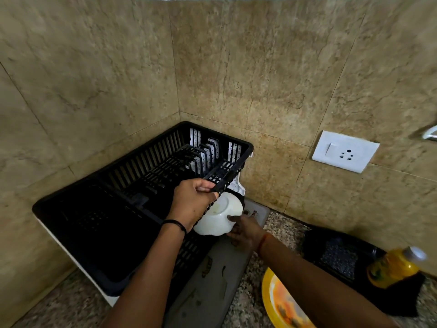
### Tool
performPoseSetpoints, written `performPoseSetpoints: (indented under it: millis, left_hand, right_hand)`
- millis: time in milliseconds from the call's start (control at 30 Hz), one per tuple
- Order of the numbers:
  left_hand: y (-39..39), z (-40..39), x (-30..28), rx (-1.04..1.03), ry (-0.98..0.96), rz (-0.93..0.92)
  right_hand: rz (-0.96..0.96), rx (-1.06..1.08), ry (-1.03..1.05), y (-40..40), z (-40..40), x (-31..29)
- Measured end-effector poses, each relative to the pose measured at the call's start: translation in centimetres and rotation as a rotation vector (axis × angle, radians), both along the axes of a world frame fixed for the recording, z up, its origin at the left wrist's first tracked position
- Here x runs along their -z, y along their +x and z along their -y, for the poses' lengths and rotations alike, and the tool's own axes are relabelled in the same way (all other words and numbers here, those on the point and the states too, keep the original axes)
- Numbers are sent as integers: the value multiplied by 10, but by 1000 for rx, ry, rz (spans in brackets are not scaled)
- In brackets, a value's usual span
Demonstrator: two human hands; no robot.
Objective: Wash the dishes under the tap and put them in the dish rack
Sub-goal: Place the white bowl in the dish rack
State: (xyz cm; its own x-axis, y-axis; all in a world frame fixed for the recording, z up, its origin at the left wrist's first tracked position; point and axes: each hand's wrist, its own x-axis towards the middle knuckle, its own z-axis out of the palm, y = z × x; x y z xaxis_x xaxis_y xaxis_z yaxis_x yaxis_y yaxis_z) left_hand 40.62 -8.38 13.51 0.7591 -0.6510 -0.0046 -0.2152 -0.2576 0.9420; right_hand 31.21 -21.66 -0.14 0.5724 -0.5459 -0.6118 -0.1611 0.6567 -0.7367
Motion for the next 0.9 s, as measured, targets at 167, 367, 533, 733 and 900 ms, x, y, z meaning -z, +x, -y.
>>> performPoseSetpoints:
  millis: [167, 367, 533, 733, 900]
  left_hand:
    - [0, 0, -2, -3, 7, -7]
    - [-1, 1, -3, -9, 4, -26]
    - [-2, 0, -2, 8, 2, -14]
    - [-3, 1, 1, 3, -14, 49]
    - [-14, 1, 0, 25, 56, 320]
  right_hand:
    - [22, 82, -3, 25, -3, -8]
    - [43, 60, -98, 74, 4, -22]
    - [-250, -197, -622, 85, 19, -20]
    - [-246, -253, -711, 46, 17, -22]
    - [-267, -321, -737, -32, -2, -35]
